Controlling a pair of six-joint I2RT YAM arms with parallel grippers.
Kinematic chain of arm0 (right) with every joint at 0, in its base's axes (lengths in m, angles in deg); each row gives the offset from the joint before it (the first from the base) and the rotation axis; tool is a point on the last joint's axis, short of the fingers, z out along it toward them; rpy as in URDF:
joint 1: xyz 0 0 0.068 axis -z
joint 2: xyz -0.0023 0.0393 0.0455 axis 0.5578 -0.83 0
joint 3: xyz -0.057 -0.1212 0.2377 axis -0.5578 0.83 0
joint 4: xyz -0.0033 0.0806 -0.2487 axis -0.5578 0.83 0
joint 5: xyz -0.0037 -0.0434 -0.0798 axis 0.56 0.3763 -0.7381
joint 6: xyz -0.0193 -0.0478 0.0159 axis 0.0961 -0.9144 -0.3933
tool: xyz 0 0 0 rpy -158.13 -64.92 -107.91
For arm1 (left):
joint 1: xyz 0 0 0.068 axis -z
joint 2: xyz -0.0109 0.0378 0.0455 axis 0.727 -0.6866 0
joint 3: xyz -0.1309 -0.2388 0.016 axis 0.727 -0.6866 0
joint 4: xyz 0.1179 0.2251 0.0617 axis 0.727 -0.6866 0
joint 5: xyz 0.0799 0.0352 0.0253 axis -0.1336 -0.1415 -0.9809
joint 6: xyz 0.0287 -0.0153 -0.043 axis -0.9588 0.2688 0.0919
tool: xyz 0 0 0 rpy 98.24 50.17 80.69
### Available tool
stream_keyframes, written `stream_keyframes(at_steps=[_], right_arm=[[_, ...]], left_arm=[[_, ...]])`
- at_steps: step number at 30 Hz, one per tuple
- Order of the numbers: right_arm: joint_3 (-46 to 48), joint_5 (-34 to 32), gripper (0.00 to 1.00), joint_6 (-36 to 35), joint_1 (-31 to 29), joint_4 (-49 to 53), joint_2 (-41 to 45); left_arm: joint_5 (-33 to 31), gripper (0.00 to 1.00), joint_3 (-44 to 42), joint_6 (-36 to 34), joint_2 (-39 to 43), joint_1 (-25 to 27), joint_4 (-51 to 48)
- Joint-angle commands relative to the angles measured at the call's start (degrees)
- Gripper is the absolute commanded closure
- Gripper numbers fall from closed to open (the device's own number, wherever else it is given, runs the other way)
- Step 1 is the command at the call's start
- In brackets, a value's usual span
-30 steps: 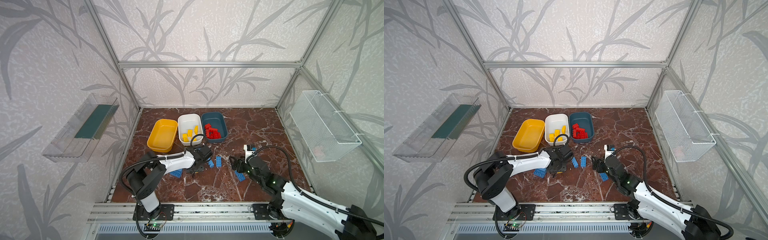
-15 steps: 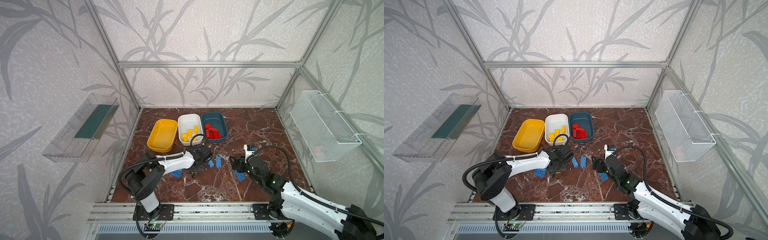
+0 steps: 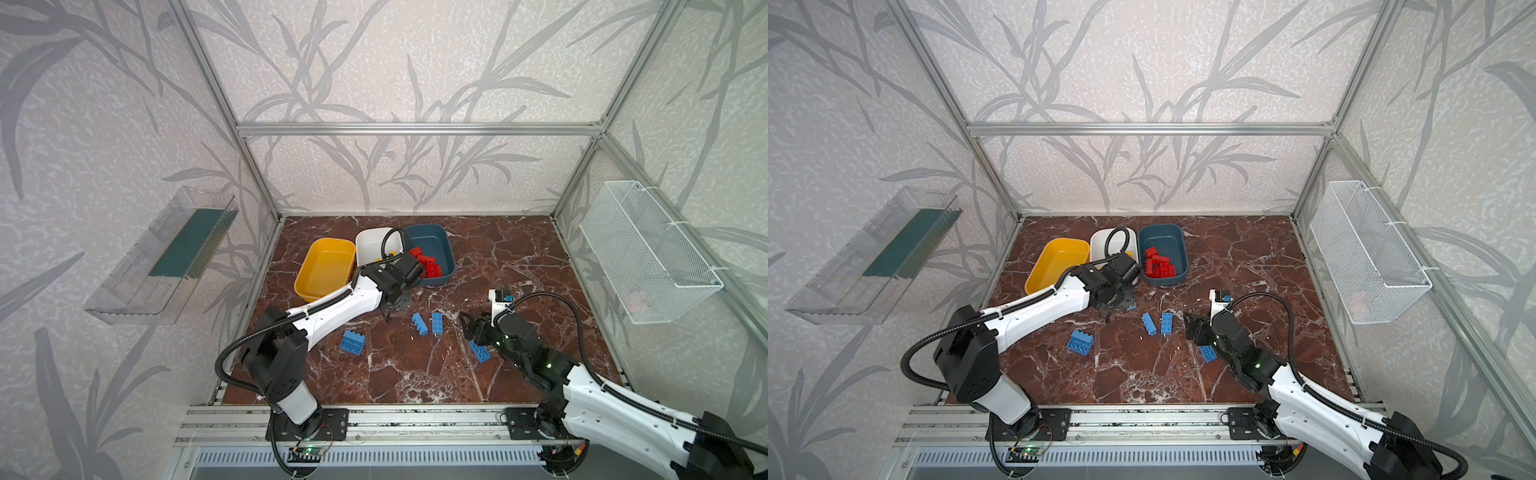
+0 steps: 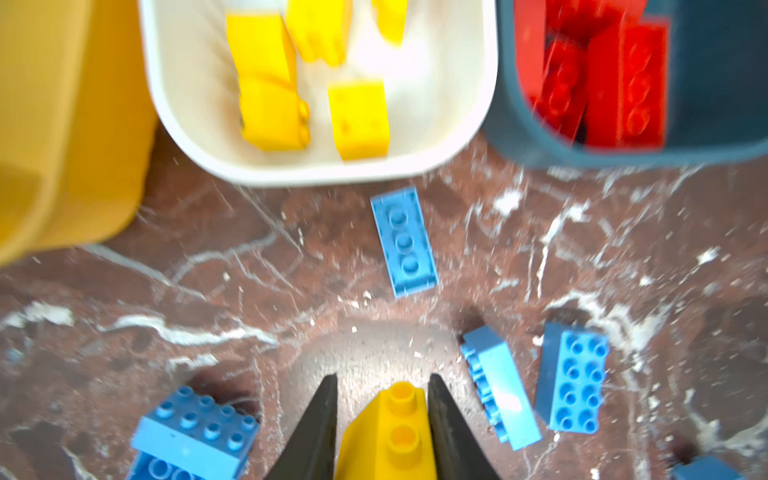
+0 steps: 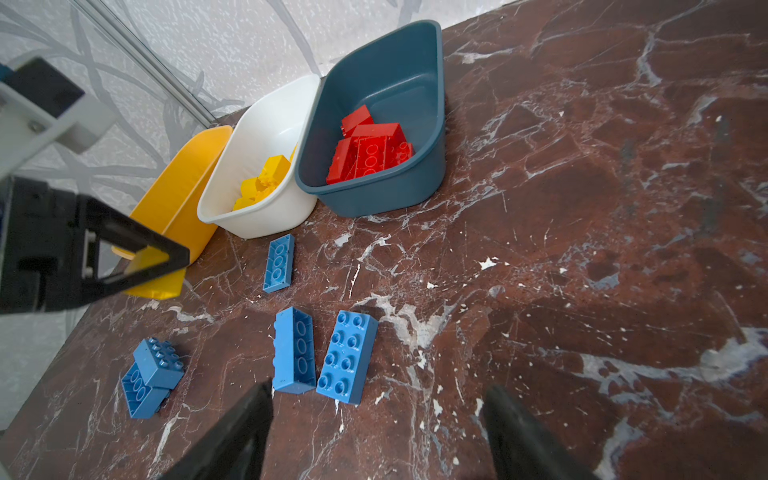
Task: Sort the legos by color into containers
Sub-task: 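Carry the yellow slope brick over the white tub and open the left gripper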
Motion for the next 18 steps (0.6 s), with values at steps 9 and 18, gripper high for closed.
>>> stream_keyframes(at_steps=[9, 18], right_arm=[[1.0, 0.0, 0.19, 0.4, 0.3, -1.1, 1.3], [1.1, 0.2, 0.19, 0.4, 0.4, -1.2, 1.3]], left_arm=[[4.0, 0.71, 17.5, -9.2, -11.9, -10.6, -4.5], [3.5, 0.70, 29.4, -11.4, -22.8, -14.0, -6.8]])
